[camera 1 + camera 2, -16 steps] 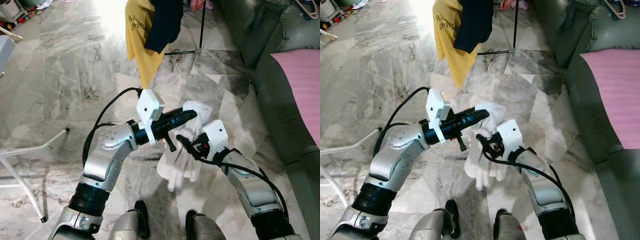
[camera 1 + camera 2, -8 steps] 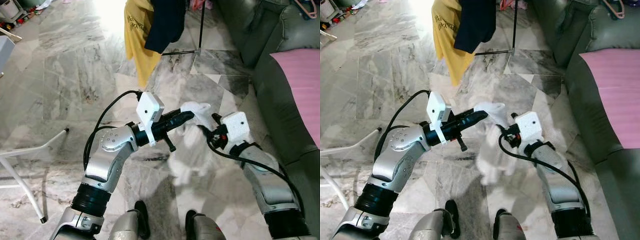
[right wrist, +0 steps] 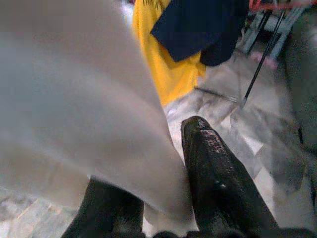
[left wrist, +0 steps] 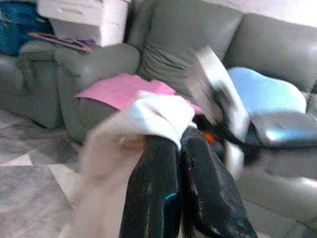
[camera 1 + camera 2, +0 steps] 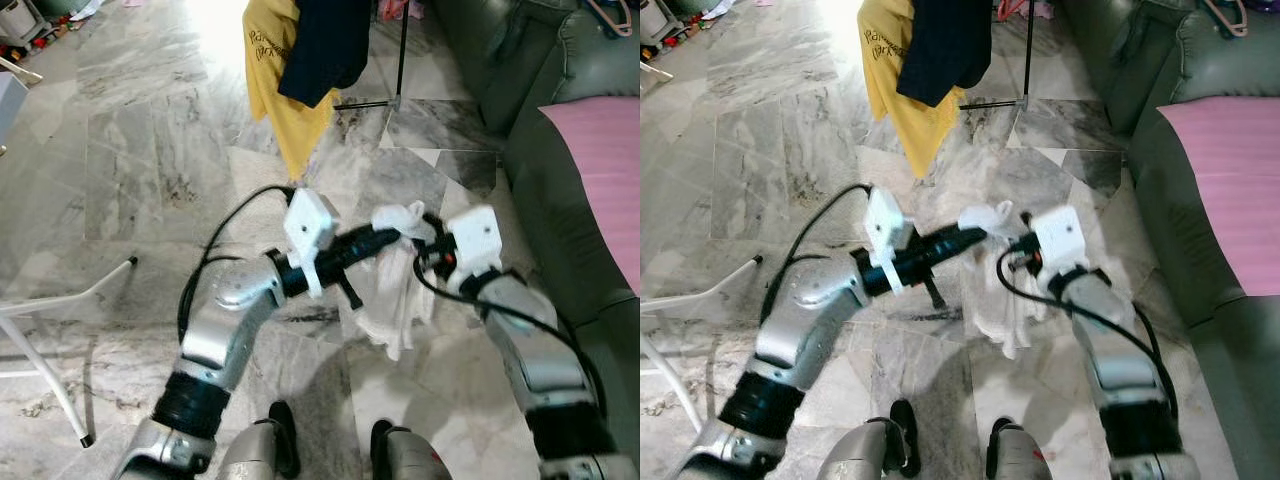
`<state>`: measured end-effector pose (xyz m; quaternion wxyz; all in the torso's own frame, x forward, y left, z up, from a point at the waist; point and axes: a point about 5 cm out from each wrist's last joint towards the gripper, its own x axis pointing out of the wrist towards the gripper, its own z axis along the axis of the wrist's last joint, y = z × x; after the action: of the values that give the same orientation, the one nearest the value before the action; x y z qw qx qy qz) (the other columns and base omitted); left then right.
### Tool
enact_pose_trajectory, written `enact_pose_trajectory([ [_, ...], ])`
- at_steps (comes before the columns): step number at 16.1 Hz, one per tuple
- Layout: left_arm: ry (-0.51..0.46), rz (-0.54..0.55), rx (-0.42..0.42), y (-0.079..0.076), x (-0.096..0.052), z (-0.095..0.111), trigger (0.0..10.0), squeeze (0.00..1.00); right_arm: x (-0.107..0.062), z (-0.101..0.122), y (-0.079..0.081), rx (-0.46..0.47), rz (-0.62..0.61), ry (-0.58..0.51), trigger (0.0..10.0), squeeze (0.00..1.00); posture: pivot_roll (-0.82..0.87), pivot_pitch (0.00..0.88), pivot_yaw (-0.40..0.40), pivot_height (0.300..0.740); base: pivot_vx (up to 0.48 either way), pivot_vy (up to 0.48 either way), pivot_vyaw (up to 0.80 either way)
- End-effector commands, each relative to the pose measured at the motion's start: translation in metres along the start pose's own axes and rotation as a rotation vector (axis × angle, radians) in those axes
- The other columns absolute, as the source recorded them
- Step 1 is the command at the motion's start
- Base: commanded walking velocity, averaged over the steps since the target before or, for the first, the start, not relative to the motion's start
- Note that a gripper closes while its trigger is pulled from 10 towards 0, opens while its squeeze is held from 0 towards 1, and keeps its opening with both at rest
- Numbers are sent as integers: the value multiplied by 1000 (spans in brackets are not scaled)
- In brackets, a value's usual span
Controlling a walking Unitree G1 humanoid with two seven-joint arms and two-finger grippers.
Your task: Hang hanger
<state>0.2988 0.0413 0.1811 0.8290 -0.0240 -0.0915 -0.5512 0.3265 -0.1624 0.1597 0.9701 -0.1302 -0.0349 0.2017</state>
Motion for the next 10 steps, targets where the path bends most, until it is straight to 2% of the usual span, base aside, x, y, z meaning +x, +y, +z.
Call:
enact_pose_trajectory([
  [1, 10, -28, 12, -8, 1, -4, 0, 0, 3, 2, 1, 1, -8, -17, 0, 0, -196, 244, 54, 740, 0, 0, 0],
  [5, 49, -13, 8, -17, 4, -19, 0, 0, 14, 20, 2, 13, -5, -83, 0, 0, -197, 240, 45, 740, 0, 0, 0],
  [6, 77, 18, 53, -14, 5, -23, 3686, 0, 16, 27, 3, 12, 3, -107, 0, 0, -197, 240, 45, 740, 0, 0, 0],
  [7, 78, 27, 66, -14, 6, -24, 8196, 0, 16, 31, 3, 8, 7, -119, 0, 0, -197, 240, 45, 740, 0, 0, 0],
  [8, 85, 53, 57, -12, 6, -26, 10000, 0, 16, 35, 4, 15, 13, -138, 0, 0, -198, 238, 44, 740, 0, 0, 0],
  [9, 105, 101, 102, -7, 4, -30, 10000, 0, 16, 45, 4, 25, 29, -170, 0, 0, -202, 237, 46, 740, 0, 0, 0],
  [10, 112, 172, 99, 0, 0, -34, 10000, 0, 14, 49, 5, 21, 38, -183, 0, 0, -202, 237, 46, 740, 0, 0, 0],
])
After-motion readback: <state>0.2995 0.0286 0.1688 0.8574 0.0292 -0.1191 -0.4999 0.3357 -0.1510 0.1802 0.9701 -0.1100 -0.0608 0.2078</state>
